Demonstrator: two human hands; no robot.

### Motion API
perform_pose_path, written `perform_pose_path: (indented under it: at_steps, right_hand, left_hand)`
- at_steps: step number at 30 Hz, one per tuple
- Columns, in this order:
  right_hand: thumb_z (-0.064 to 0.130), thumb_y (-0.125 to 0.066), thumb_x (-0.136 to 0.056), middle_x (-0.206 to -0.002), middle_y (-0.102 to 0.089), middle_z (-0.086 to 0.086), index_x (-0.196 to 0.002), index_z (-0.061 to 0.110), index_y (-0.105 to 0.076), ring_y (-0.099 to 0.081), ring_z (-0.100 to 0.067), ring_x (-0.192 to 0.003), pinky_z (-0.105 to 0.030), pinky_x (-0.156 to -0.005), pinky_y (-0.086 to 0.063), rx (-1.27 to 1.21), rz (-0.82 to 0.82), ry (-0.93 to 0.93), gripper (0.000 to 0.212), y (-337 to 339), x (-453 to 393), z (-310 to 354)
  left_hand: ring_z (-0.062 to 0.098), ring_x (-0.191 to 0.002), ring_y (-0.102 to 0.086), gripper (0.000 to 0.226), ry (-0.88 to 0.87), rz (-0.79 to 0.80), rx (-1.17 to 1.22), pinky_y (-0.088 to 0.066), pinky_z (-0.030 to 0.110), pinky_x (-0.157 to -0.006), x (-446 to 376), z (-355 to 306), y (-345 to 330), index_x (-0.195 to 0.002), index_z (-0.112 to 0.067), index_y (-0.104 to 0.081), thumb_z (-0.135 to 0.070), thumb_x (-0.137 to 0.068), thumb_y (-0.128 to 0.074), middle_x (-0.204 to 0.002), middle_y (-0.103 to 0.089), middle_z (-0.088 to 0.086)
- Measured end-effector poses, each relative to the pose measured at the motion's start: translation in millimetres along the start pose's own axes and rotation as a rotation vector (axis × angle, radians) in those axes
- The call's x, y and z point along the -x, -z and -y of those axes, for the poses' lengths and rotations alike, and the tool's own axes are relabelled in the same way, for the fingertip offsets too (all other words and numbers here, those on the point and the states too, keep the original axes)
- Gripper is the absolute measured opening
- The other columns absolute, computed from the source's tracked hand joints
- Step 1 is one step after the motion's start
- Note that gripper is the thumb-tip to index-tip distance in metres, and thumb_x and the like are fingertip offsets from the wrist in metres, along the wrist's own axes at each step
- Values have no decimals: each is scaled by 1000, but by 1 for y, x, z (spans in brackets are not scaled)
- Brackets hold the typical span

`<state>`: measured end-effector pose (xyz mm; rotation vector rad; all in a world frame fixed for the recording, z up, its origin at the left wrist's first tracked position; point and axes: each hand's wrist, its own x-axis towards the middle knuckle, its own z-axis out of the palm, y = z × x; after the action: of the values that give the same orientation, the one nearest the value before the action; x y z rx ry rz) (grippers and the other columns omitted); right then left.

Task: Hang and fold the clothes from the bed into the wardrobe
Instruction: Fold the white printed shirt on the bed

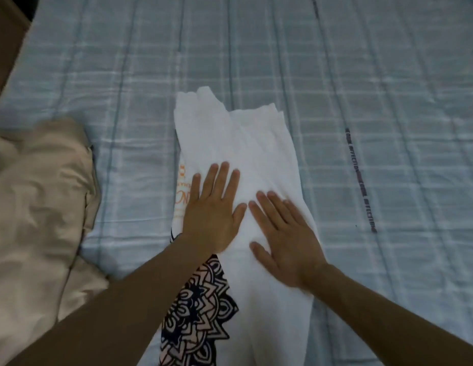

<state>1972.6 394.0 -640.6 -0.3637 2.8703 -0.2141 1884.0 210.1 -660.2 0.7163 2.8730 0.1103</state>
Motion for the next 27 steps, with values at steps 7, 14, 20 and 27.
perform_pose_path:
  at_steps: [7,14,20,27]
  right_hand:
    - [56,-11,-100,-164,8,-10,-157,13,0,12,-27,-151,-48,-123,-4,6,84,-87,72,5,28,33]
    - [58,-28,-100,-166,-2,-7,-157,16,-9,-2,-28,-152,-53,-120,-11,-60,-57,-134,74,-59,146,97]
    - [56,-26,-100,-166,1,-7,-158,17,-6,3,-26,-152,-51,-122,-6,14,-98,-129,72,-66,144,94]
    - [51,-28,-100,-163,-12,-12,-155,7,-21,-3,-28,-152,-52,-121,-17,-47,-25,0,70,-45,184,102]
  left_hand:
    - [26,-153,4,65,-119,24,-37,-1,56,-121,36,-8,11,-158,-21,-4,-52,-101,-12,-167,1,6]
    - [26,-153,-1,67,-267,1,22,-14,57,-119,182,-23,-30,-158,-28,-12,-56,-100,-28,-167,-1,3]
    - [24,-153,5,64,-234,49,-64,-7,54,-121,186,-28,-16,-158,-30,-9,-57,-101,-21,-167,2,2]
    - [17,-152,12,61,-286,187,6,-4,49,-122,252,-24,1,-157,-36,-7,-56,-101,-18,-166,7,-6]
